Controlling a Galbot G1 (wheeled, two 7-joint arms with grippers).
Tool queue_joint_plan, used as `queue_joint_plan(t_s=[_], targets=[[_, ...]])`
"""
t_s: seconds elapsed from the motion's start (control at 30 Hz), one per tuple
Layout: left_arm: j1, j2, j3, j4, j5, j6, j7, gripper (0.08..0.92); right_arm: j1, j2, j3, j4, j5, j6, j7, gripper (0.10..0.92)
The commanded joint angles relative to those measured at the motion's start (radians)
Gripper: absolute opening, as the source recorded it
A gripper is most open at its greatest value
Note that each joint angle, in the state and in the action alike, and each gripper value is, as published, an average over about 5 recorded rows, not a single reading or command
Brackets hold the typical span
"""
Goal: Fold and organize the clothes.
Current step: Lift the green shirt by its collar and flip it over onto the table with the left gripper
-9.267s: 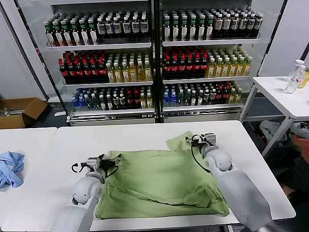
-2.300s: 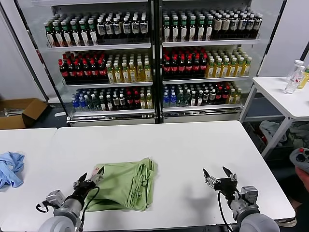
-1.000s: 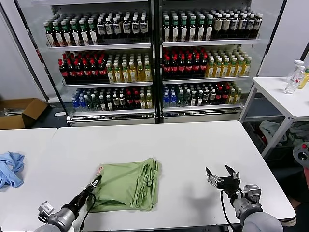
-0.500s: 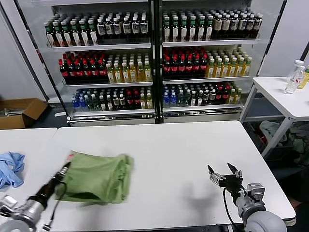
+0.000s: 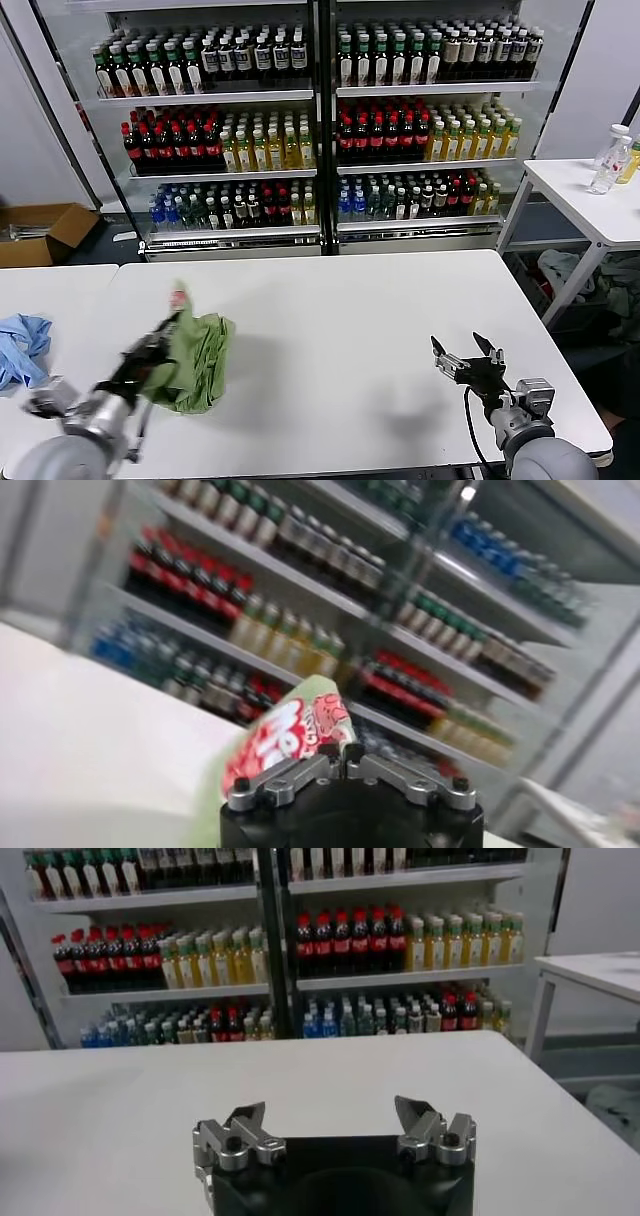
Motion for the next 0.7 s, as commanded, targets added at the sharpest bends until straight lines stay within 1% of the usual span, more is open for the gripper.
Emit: queue_joint_plan(t_s=[0.03, 0.2, 0.3, 0.37, 0.57, 0.7], targets=[[-0.116, -0.293, 0.52, 0.105, 0.05, -0.035, -0.126, 0.09, -0.003, 0.006, 0.02, 0.026, 0.0, 0.01, -0.002, 0.823], [-0.218, -0.299, 0.596, 0.286, 0.047, -0.082, -0.164, 0.09, 0.017, 0.021, 0.01, 0.019, -0.005, 0.011, -0.003, 0.823], [-0.273, -0.3, 0.622, 0.373, 0.036, -0.111, -0.193, 0.09, 0.017, 0.013, 0.011, 0.012, -0.005, 0.017, -0.008, 0.823], [-0.3, -0.301, 0.636, 0.416, 0.03, -0.122, -0.193, 0.09, 0.018, 0.008, 0.013, 0.007, -0.005, 0.019, -0.011, 0.823], [-0.345, -0.302, 0.688, 0.488, 0.054, -0.122, -0.122, 0.099, 0.038, 0.008, 0.009, -0.007, -0.006, 0.016, -0.016, 0.823], [-0.363, -0.304, 0.709, 0.526, 0.144, -0.138, -0.052, 0.181, 0.057, 0.021, -0.004, -0.023, -0.01, 0.01, -0.02, 0.823]])
